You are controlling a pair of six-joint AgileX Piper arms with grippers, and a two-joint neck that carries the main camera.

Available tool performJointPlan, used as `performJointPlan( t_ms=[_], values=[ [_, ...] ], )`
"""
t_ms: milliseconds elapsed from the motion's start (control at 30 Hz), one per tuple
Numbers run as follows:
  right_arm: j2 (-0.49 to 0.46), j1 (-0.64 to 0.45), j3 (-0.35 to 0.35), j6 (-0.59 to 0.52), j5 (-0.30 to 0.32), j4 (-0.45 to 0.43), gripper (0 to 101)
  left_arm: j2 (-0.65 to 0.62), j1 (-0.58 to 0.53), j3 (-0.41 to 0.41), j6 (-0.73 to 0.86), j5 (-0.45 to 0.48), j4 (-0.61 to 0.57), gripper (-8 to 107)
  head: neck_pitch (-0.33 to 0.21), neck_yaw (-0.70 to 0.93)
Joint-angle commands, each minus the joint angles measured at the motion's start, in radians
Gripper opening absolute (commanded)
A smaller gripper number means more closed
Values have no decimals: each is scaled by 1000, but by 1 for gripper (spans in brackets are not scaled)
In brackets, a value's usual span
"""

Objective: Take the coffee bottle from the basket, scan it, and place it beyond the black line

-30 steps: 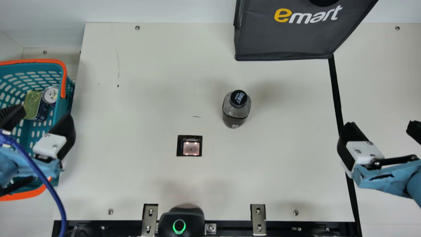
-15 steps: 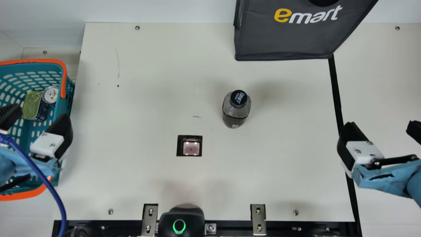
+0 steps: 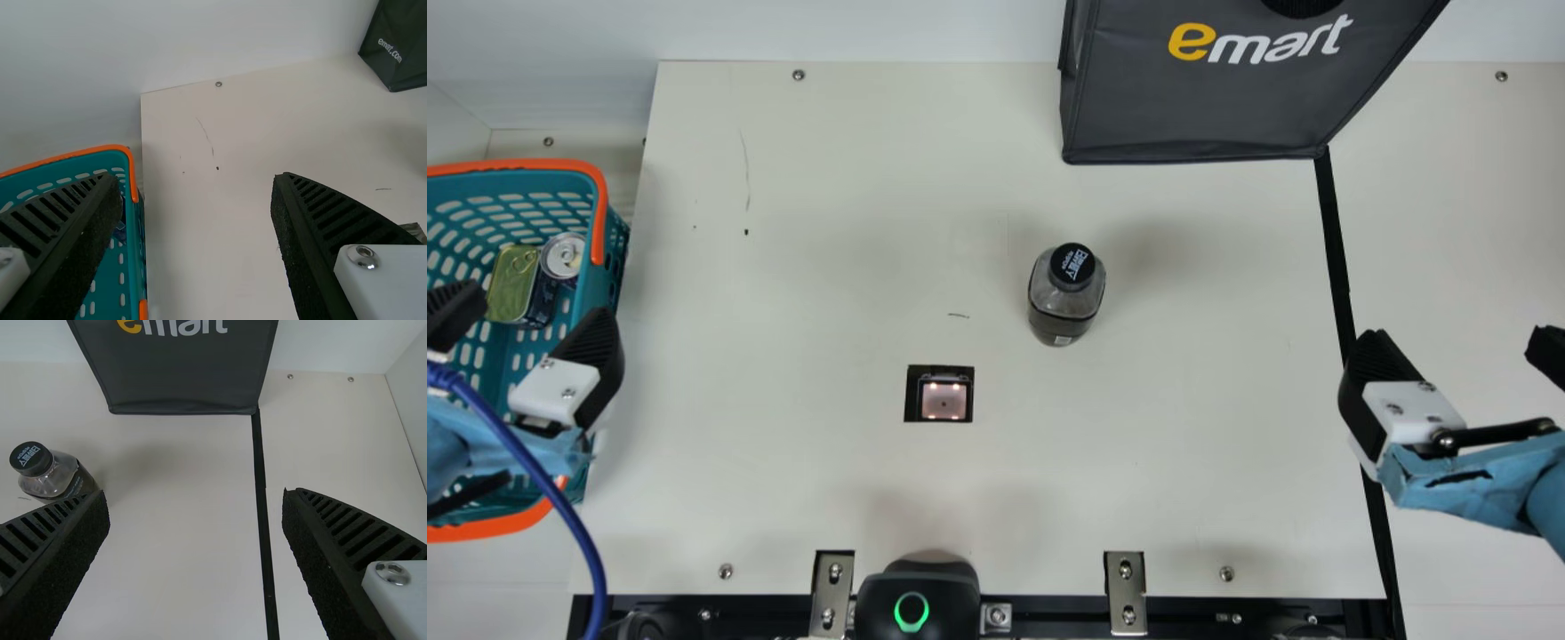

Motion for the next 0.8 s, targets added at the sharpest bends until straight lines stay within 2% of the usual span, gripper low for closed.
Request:
performJointPlan(
  t_ms=[0, 767],
  values=[
    [4, 4, -5, 2, 1, 4, 91, 0, 0, 0, 0, 0, 0, 90, -26, 2],
    [202, 92, -30, -27, 1, 27, 91, 0, 0, 0, 0, 0, 0, 90, -26, 2]
  ],
)
